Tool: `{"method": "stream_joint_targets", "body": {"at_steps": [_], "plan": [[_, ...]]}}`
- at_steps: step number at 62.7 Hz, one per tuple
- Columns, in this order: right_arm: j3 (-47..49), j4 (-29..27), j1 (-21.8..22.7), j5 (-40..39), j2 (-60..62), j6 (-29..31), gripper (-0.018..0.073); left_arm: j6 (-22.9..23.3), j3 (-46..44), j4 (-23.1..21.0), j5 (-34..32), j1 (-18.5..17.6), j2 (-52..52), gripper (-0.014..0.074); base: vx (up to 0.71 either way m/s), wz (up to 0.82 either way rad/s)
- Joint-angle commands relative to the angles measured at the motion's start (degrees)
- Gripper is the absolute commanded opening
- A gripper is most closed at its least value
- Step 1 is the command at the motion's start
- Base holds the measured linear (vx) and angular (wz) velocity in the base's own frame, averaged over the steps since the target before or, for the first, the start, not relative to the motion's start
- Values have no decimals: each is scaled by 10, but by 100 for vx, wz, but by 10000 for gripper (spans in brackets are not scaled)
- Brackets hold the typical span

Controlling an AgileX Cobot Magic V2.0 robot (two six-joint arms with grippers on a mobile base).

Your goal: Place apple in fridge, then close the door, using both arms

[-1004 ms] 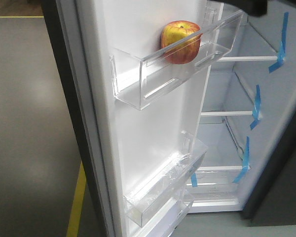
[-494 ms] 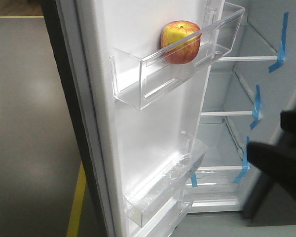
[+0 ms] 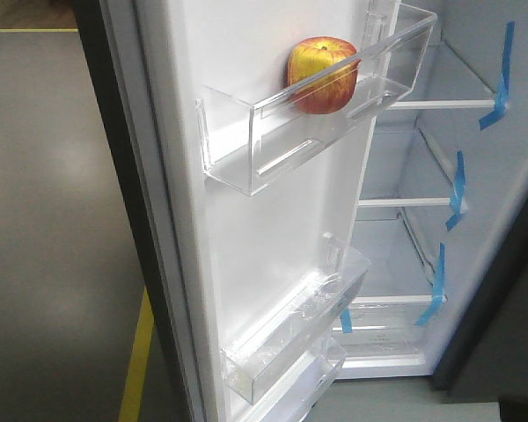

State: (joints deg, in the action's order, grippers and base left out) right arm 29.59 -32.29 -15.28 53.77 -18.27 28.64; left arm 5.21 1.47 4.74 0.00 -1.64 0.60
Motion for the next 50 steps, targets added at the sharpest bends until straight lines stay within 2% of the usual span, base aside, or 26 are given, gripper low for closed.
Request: {"method": "stream_joint_targets", "body": {"at_steps": [1, 13, 32, 43, 50], "plan": [[-9, -16, 4, 3, 19, -16, 461, 2, 16, -4, -44, -1, 9, -6, 0, 0], [-13, -50, 4, 55, 63, -18, 450, 2, 16, -4, -44, -1, 9, -6, 0, 0], [-13, -44, 4, 70, 72, -15, 450, 3, 16, -5, -49, -1, 9, -6, 0, 0], [-13, -44, 4, 70, 72, -15, 450, 48, 9, -25, -66, -1, 9, -6, 0, 0], [-13, -44, 4, 70, 72, -15, 450, 48, -15, -37, -83, -1, 8, -6, 0, 0]]}}
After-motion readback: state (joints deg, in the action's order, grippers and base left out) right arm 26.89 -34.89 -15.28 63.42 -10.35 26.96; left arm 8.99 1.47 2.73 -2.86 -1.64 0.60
